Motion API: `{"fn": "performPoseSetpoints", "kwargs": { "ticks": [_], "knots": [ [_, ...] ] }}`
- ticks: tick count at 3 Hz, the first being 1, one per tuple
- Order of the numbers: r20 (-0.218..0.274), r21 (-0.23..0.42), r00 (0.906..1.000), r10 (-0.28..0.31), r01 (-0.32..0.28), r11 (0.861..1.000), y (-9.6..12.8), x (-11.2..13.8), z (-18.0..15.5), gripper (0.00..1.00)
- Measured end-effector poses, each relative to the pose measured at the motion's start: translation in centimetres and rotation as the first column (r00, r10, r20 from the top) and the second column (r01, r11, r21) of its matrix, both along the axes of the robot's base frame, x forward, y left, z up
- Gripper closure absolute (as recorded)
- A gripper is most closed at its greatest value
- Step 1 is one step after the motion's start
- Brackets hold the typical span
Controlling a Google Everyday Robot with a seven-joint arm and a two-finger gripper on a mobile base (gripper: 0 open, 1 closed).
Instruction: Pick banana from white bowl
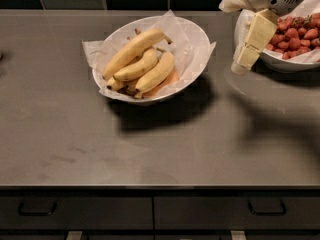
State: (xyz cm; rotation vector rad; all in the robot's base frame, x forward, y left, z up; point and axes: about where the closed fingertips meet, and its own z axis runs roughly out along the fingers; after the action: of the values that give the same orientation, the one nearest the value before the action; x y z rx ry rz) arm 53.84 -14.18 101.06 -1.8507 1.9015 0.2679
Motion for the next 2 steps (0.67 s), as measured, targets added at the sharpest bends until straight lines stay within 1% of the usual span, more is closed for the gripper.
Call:
{"fn": "performPoseSetpoints", "kwargs": {
  "ticks": [1,2],
  "knots": [
    [0.012,0.119,0.996,0.089,-0.089,0.989,4.0,3.2,1.4,0.0],
    [0.027,0.174,0.9896,0.141,-0.144,0.974,7.4,5.0,2.3,0.0]
  ]
}}
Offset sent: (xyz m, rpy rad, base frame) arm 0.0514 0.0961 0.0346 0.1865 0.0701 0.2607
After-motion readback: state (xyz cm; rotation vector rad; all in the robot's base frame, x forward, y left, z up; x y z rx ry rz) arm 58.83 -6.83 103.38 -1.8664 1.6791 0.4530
